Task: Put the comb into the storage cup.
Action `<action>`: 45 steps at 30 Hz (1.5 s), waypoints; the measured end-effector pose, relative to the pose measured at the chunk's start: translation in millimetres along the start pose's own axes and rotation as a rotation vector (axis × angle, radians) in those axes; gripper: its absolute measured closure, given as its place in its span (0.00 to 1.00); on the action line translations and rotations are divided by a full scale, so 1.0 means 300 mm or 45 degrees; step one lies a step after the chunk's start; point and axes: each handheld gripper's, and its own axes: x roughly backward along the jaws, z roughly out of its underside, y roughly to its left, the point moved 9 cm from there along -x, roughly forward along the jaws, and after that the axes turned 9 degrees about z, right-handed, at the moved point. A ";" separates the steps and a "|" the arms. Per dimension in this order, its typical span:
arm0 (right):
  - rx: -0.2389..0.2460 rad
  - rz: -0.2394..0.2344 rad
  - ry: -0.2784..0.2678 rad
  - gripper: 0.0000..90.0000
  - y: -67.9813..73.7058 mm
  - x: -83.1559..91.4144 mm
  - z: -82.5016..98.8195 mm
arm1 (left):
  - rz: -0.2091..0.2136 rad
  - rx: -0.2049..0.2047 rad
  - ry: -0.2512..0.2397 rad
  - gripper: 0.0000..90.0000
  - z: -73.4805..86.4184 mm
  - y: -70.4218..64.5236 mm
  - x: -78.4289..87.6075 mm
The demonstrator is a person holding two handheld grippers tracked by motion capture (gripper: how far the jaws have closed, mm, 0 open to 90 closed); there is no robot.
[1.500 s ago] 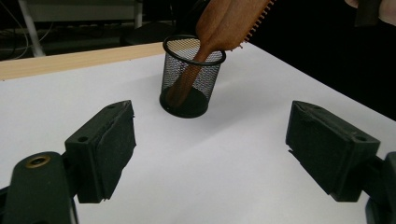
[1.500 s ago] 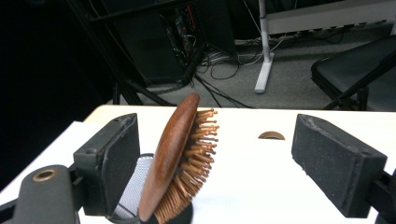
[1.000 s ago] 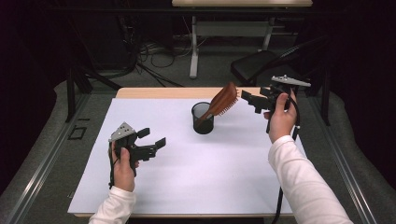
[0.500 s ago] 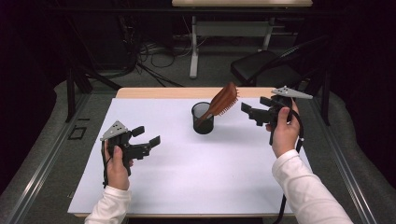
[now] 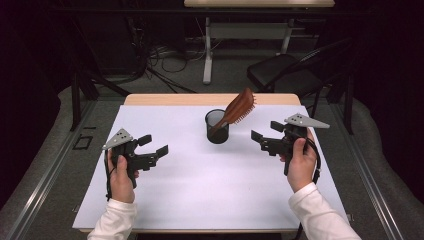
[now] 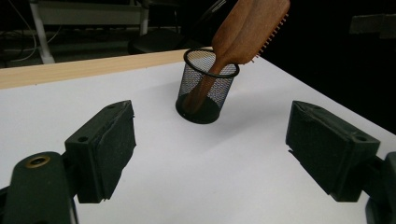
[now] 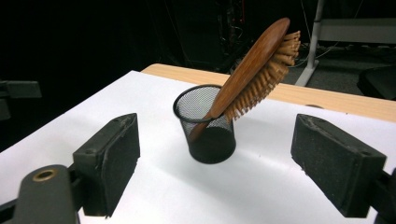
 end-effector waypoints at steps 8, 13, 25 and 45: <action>0.006 -0.029 -0.027 0.17 0.023 0.085 0.084 | 0.010 -0.016 0.012 0.18 -0.005 -0.009 0.008; 0.040 -0.013 -0.024 0.17 0.017 0.140 0.134 | 0.020 -0.034 0.027 0.18 -0.016 -0.022 0.006; 0.007 0.019 -0.011 0.17 -0.041 0.237 0.213 | 0.041 -0.079 0.088 0.18 -0.018 -0.052 0.054; -0.063 0.111 0.016 0.17 -0.138 0.244 0.405 | -0.016 -0.006 0.098 0.18 0.184 0.039 0.168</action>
